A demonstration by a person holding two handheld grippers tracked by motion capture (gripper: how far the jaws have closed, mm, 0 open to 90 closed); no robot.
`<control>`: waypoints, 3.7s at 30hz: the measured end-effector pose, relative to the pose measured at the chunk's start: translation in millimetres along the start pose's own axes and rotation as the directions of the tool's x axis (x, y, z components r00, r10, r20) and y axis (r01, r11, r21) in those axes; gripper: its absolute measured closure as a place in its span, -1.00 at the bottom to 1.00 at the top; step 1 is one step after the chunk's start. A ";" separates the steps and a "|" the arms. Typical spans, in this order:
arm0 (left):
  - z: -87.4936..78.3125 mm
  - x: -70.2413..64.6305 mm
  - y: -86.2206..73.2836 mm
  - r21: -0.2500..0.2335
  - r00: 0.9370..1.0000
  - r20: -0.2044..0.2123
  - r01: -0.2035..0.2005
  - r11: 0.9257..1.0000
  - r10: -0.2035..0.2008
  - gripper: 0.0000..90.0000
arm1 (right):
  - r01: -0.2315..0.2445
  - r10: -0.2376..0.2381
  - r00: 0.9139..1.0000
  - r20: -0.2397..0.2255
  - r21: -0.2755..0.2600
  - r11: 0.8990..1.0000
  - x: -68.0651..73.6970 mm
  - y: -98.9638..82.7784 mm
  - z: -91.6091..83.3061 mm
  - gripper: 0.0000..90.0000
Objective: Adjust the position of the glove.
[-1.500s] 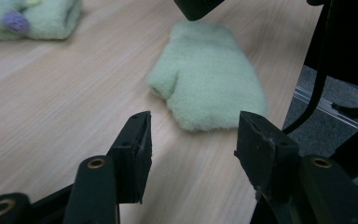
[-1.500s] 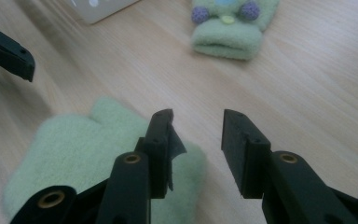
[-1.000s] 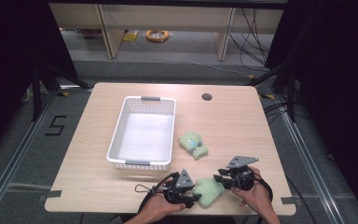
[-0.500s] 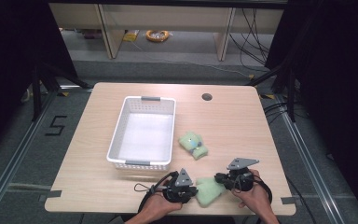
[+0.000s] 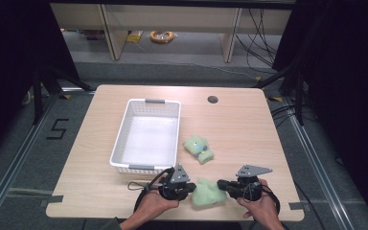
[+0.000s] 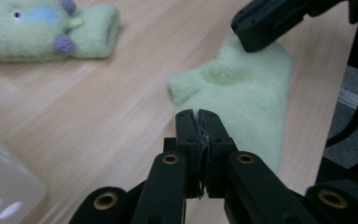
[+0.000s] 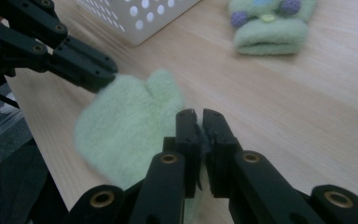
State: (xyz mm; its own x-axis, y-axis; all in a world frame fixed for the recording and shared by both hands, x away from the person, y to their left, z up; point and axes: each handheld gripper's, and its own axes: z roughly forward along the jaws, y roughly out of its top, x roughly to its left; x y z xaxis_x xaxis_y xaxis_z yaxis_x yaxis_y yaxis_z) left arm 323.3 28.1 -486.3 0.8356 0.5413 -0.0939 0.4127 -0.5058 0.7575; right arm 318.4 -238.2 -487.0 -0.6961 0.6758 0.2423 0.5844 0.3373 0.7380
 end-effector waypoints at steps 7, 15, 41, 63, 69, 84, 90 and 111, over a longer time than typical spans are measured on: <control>-4.5 9.3 -0.5 -0.006 0.998 -0.059 -0.006 1.000 0.006 0.94 | -0.021 0.021 1.000 -0.004 0.024 0.999 13.8 1.7 12.9 0.90; 2.8 11.1 -10.9 0.026 0.997 -0.076 0.022 0.999 -0.020 0.93 | 0.007 -0.010 0.999 0.030 0.079 0.997 7.7 -3.3 23.8 0.81; -25.7 6.3 -26.2 0.004 0.994 -0.069 0.085 0.996 -0.085 0.09 | 0.001 -0.005 0.995 0.103 0.037 0.999 1.5 11.1 16.4 -0.03; -71.1 25.0 -62.2 -0.071 0.969 -0.115 0.212 0.975 -0.219 -0.47 | 0.082 -0.089 0.984 0.154 0.057 0.995 -26.2 69.2 31.4 -0.25; -81.6 23.6 -72.5 -0.086 0.967 -0.145 0.197 0.977 -0.208 -0.61 | 0.099 -0.103 0.982 0.157 0.035 0.995 -33.7 79.6 47.7 -0.23; -83.7 19.3 -81.6 -0.105 0.955 -0.149 0.243 0.964 -0.257 -0.61 | 0.111 -0.119 0.979 0.166 0.057 0.992 -46.7 103.4 66.2 0.01; -84.9 19.4 -81.3 -0.081 0.964 -0.143 0.216 0.973 -0.226 -0.60 | 0.106 -0.121 0.981 0.150 0.105 0.989 -49.5 110.3 86.1 0.12; -82.5 19.8 -81.9 -0.060 0.968 -0.137 0.205 0.977 -0.211 -0.58 | 0.090 -0.118 0.980 0.163 0.166 0.982 -56.0 101.6 115.6 0.51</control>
State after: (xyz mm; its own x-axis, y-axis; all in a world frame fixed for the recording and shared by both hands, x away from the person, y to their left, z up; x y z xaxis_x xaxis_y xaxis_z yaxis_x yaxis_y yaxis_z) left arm 276.0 135.7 -496.9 0.6720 0.7225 -0.1625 0.5527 -0.3432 0.7594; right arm 465.0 -166.1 -498.4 -0.6829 0.7289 0.0482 0.5801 0.5011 0.6421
